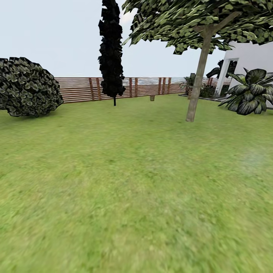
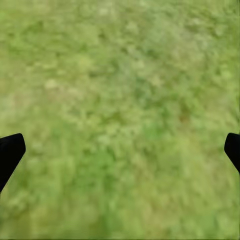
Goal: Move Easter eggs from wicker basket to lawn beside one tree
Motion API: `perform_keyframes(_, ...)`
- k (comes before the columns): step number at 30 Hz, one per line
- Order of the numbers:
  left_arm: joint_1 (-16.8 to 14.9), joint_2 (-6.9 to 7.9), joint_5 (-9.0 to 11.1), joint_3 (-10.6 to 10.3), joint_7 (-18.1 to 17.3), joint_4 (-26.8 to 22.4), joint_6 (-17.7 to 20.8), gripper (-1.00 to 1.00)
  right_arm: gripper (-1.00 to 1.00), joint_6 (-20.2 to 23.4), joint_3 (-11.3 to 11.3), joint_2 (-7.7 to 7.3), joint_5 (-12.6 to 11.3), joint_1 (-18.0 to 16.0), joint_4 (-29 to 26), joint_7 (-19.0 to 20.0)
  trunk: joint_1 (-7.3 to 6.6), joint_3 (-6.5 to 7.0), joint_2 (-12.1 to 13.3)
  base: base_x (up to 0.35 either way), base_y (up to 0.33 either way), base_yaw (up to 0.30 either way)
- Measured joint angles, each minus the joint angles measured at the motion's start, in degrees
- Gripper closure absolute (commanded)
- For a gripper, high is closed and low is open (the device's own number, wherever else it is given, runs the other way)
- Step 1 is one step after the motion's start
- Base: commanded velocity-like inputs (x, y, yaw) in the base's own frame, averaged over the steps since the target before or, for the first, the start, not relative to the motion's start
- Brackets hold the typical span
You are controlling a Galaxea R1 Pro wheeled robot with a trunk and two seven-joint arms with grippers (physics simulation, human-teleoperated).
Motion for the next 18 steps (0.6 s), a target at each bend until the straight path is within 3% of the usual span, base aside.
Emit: perform_keyframes(18,0.00,0.00,0.03,0.00,0.02,0.00,0.00,-1.00,-1.00,0.00,-0.01,-0.03,0.03,-0.01,-0.01,0.01,0.00,0.00,0.00,0.335,0.000,0.000)
